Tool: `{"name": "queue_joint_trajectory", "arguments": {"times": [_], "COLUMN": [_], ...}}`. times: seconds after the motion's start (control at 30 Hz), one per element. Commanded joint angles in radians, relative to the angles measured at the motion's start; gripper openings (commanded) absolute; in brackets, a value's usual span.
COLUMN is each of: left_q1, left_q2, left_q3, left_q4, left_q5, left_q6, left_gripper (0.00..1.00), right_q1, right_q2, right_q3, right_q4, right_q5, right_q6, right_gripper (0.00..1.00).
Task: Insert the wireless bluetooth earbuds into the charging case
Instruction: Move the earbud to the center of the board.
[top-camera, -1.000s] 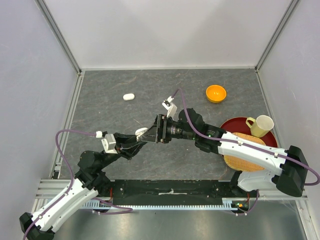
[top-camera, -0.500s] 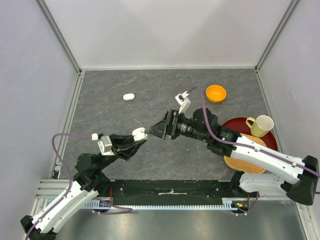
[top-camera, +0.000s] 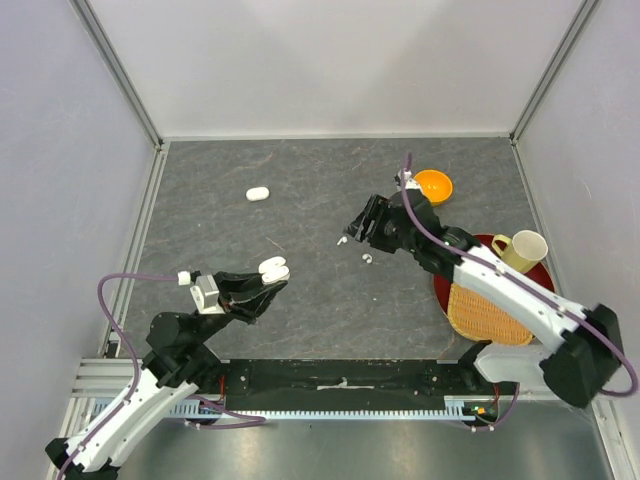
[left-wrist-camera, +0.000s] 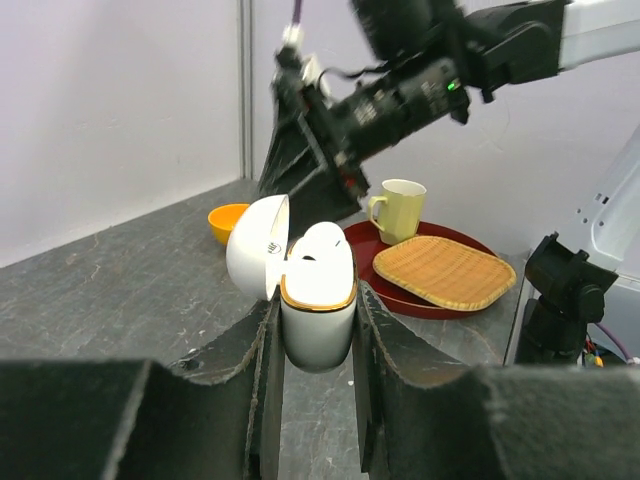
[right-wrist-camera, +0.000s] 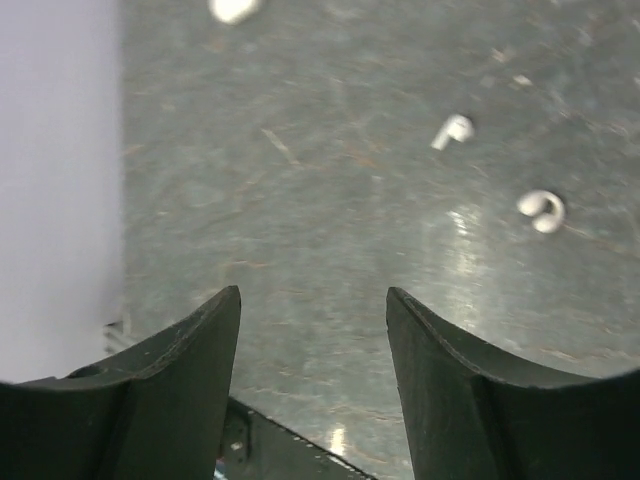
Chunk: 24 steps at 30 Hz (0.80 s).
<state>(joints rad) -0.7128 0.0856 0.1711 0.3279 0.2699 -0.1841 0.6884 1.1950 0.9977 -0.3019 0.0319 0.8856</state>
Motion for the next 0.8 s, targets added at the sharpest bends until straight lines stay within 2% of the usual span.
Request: {"name": "queue_joint_trajectory", "arguments": {"times": [0.0,0.13,0.23,0.27,0.43,0.57,0.77], "left_q1": [0.003,0.004,0.003,0.004,0.003,0.003,0.003], "left_q2": [-0.033,-0.056,-0.069,-0.069,-0.078,-0.078,-0.109], "left_q3": [0.021,0.021,0.016,0.016,0.013,0.018,0.021], "left_q4": [-0.042,-0.079,-0.081,-0.082,-0.089,-0.098,-0.105], "left_q5": [-0.017,-0.027,-0.035,-0.037,-0.051,-0.061,-0.072], "left_q6": [0.035,0.038,0.028,0.026,0.026,0.028,0.031], "left_gripper": [0.02,0.02,0.02,0.02,0.02,0.02,0.02], "right_q1": [-0.006,-0.006,-0.007,-0.007,-0.013,-0.016,-0.027], "right_q2": [0.138,0.331,0.446,0.474,0.664,0.768,0.851], "right_q3": [0.076,0.194,0.294,0.342,0.508,0.646,0.709], "right_q4": [-0.101,-0.186,-0.246,-0.255,-0.403,-0.494,-0.566], "right_q5": [0.048,0.094,0.141,0.155,0.18,0.206,0.266], "right_q6": [0.056,0.111,0.174,0.18,0.282,0.341,0.435], "right_gripper": [0.67,0.69,0.66,0.61,0.61,0.63,0.64]}}
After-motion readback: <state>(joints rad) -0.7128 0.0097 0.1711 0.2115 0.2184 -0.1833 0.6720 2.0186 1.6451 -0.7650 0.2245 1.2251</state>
